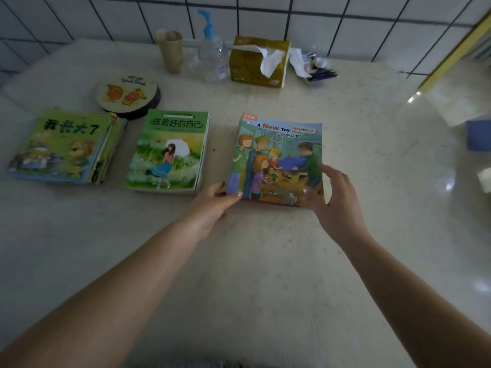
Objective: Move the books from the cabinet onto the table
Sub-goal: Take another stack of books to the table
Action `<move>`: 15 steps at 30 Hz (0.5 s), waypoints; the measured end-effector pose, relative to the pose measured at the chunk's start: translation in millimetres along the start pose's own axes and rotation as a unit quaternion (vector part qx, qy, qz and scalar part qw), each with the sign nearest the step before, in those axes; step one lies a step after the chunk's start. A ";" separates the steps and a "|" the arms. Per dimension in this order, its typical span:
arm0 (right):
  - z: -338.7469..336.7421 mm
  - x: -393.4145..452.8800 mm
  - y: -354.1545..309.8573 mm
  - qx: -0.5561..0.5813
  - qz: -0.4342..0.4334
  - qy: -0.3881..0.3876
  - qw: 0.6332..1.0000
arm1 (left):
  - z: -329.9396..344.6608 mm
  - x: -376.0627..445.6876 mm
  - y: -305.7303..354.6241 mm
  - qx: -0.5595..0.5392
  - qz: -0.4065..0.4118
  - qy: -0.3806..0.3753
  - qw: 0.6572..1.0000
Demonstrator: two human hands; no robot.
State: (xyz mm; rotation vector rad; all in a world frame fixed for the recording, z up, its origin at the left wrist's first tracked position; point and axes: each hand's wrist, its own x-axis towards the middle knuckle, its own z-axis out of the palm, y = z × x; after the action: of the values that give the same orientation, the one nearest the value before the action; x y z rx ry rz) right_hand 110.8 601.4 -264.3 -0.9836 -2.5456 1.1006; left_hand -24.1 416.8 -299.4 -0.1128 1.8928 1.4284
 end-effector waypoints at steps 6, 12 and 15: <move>51.2 -52.0 -29.8 0.097 -0.037 -0.132 0.986 | -32.2 -56.3 -29.7 -0.055 -0.005 0.027 0.998; 102.2 -98.7 -67.9 0.109 -0.042 -0.260 0.958 | -84.4 -114.1 -74.8 -0.112 -0.002 0.093 0.989; 122.0 -124.1 -89.8 0.108 -0.060 -0.315 0.941 | -109.8 -143.2 -102.2 -0.140 -0.010 0.128 0.982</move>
State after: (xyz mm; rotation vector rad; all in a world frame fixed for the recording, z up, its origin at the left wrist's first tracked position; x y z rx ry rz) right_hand 109.2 406.0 -277.1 -0.4555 -2.7968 1.8452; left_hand 72.3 233.8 -283.4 -0.4688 1.8719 1.7281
